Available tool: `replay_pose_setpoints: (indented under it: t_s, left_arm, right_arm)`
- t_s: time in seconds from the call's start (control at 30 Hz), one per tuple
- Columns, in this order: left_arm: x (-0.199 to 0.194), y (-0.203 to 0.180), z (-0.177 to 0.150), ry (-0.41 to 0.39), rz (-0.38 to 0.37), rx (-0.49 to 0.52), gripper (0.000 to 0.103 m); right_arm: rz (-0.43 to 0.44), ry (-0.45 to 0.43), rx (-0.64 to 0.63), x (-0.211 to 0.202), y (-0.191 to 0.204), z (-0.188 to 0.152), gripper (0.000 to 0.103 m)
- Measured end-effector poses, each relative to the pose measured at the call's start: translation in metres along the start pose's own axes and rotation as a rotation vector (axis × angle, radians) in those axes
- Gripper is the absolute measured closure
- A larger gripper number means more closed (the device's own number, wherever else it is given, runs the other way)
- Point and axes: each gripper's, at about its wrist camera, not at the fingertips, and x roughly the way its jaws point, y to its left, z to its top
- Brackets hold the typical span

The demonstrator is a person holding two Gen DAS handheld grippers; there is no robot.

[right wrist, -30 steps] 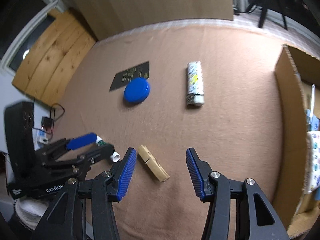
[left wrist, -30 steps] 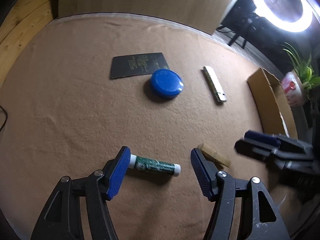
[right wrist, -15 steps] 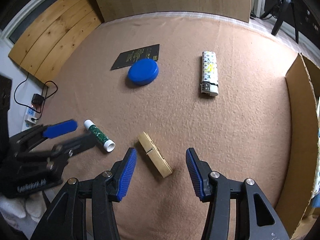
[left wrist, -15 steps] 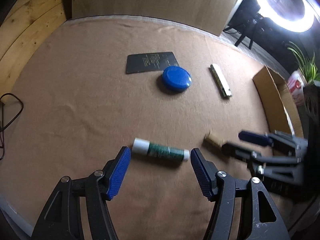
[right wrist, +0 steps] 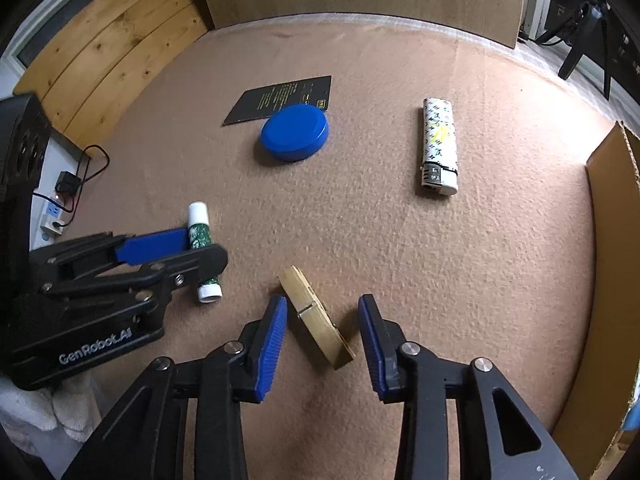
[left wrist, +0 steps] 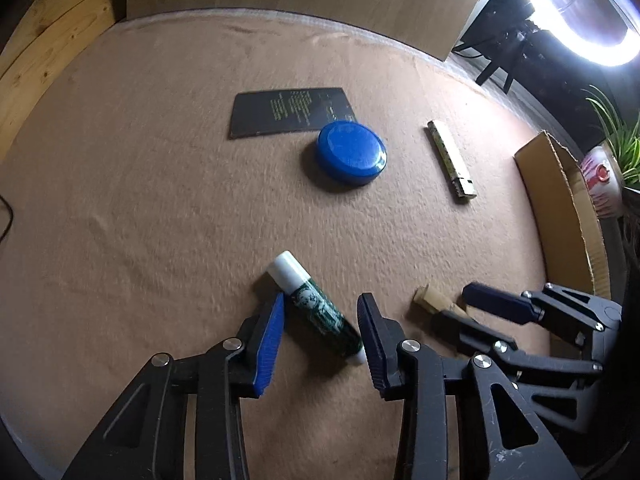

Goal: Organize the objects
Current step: 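Grasp the wooden clothespin with the right tool while the left tool grasps the green glue stick, then carry the clothespin and glue stick into the box with both tools and release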

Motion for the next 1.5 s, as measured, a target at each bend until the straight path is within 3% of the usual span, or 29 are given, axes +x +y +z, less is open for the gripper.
replay_pose_setpoints:
  t_s: [0.07,0.2,0.3,0.53,0.73,0.97,1.13,1.3,1.5]
  left_arm:
    - [0.002,-0.003,0.003,-0.006,0.017,0.024,0.071]
    - [0.003,-0.003,0.003,-0.015,0.021,0.048,0.079]
    - [0.003,0.001,0.002,-0.017,0.017,0.044,0.087]
    - [-0.001,0.007,0.001,-0.001,-0.050,-0.001,0.087]
    - [-0.009,-0.017,0.011,-0.028,-0.088,0.034,0.087]
    - [-0.019,-0.081,0.041,-0.074,-0.157,0.129,0.087]
    - [-0.023,-0.136,0.064,-0.108,-0.218,0.193,0.087]
    - [-0.013,-0.197,0.086,-0.114,-0.277,0.224,0.087]
    - [0.008,-0.260,0.101,-0.107,-0.280,0.275,0.087]
  right_arm:
    - [-0.023,-0.002,-0.016,0.001,0.003,-0.001,0.073]
    - [-0.052,-0.008,-0.034,0.001,0.006,-0.005,0.087]
    - [-0.042,-0.015,-0.014,0.000,0.001,-0.007,0.091]
    - [-0.019,-0.076,0.062,-0.026,-0.015,-0.018,0.091]
    - [-0.026,-0.160,0.154,-0.065,-0.047,-0.028,0.091]
    - [-0.083,-0.272,0.253,-0.117,-0.099,-0.035,0.091]
    - [-0.192,-0.345,0.320,-0.150,-0.147,-0.038,0.091]
    - [-0.254,-0.378,0.389,-0.162,-0.192,-0.041,0.091]
    - [-0.287,-0.354,0.438,-0.152,-0.232,-0.048,0.091]
